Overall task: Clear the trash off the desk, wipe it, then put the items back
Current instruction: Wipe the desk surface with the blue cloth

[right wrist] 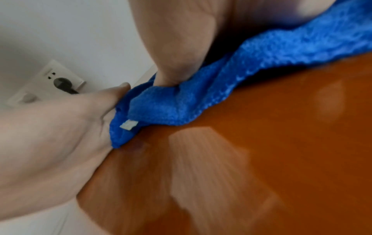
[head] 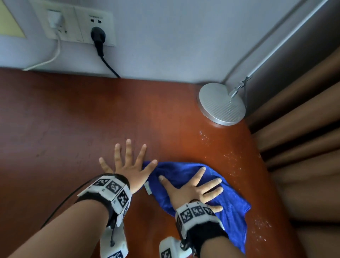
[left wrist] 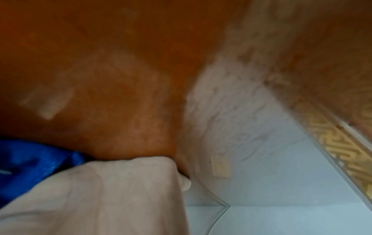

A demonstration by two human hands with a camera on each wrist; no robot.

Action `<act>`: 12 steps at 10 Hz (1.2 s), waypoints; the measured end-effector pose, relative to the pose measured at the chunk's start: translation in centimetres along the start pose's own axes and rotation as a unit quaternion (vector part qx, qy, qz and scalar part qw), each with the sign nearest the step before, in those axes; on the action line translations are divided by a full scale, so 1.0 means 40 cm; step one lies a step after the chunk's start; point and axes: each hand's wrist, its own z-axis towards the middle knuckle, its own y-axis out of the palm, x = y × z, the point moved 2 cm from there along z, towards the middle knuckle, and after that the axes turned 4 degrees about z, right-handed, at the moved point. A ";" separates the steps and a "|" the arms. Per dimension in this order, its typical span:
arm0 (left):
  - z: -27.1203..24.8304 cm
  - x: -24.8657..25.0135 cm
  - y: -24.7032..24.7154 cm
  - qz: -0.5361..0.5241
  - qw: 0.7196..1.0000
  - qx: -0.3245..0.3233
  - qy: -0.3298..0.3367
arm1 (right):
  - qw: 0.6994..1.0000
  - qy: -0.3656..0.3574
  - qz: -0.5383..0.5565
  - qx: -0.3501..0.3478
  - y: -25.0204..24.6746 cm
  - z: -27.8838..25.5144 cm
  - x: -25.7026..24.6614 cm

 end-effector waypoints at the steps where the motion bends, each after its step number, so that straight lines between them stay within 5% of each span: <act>1: -0.001 0.003 -0.002 0.003 1.000 -0.009 -0.003 | 1.000 0.010 0.015 -0.011 -0.025 0.034 -0.044; 5: -0.001 0.001 -0.007 0.022 0.999 -0.038 -0.002 | 0.993 0.065 0.093 -0.028 -0.153 0.136 -0.249; 6: -0.001 0.002 -0.009 0.020 0.999 -0.040 -0.003 | 0.971 -0.001 0.130 -0.198 -0.177 0.159 -0.291; 7: 0.006 -0.002 -0.005 0.026 0.999 -0.038 -0.009 | 0.966 -0.083 0.162 -0.181 -0.172 0.249 -0.305; 8: 0.009 -0.004 -0.003 0.028 0.999 -0.040 -0.011 | 0.983 -0.107 0.033 -0.145 -0.223 0.229 -0.248; 9: 0.011 -0.006 -0.007 0.029 0.999 -0.039 -0.005 | 0.926 -0.322 -0.181 -0.077 -0.278 0.257 -0.171; 10: 0.004 0.000 -0.020 0.018 0.999 -0.046 -0.003 | 0.756 -0.593 -0.276 -0.036 -0.290 0.294 -0.172; 11: -0.002 0.005 -0.022 0.023 0.999 -0.046 -0.015 | 0.641 -0.684 -0.338 -0.087 -0.254 0.334 -0.198; 12: -0.001 0.003 -0.020 0.039 0.997 -0.053 -0.030 | 0.612 -0.680 -0.395 -0.077 -0.213 0.383 -0.238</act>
